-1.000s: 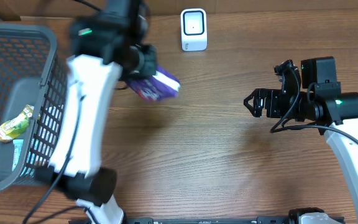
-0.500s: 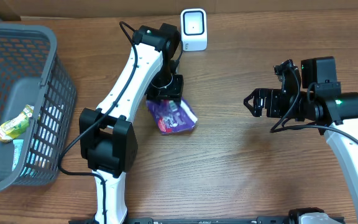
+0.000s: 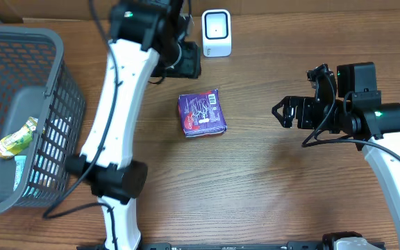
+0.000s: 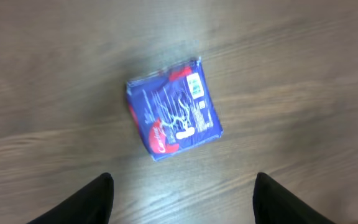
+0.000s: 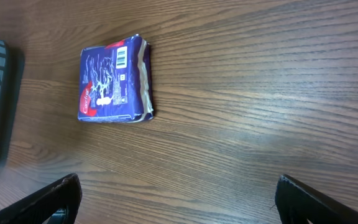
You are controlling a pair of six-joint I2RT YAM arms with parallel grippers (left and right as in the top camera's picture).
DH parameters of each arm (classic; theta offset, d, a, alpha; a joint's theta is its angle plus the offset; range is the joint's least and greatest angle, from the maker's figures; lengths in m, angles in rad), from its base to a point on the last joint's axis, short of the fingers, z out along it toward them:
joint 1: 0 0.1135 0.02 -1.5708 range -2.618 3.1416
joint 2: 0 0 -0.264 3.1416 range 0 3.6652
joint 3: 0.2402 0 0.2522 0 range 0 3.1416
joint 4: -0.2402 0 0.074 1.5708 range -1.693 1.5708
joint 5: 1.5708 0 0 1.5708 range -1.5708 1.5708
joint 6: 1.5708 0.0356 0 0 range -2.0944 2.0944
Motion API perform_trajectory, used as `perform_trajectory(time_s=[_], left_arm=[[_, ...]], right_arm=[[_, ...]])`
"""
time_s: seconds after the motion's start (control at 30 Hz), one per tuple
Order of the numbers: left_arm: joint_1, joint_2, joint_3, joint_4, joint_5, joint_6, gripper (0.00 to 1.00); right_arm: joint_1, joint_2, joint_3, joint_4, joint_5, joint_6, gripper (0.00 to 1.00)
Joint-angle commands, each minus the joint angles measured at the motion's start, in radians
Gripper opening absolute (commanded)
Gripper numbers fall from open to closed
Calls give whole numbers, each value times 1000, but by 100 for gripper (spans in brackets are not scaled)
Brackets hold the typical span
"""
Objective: Scan the item barcode
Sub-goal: 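Return the left gripper into the basket toward the green pouch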
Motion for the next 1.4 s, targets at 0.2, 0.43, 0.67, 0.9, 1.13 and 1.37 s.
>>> perform_trajectory(time_s=[0.2,0.43,0.67,0.9,1.13,1.37], left_arm=[[157,-269,87,-14,-150,-26,77],[453,-376,87,-14,-150,-26,77],[673,-374,54,-14,-147,-90,77],[814,-374,-18,-14,-140,-130,78],[892,-359,-152,12,-140,-167,77],[938,-352,-294,37,-181,-196,76]], right_arm=[[8,-3,20,26,-35,9,100],[8,-3,20,29,-35,9,100],[8,-3,20,29,-35,9,100],[8,-3,20,29,-35,9,100],[8,-3,20,29,-35,9,100],[8,-3,20,21,-35,8,100]])
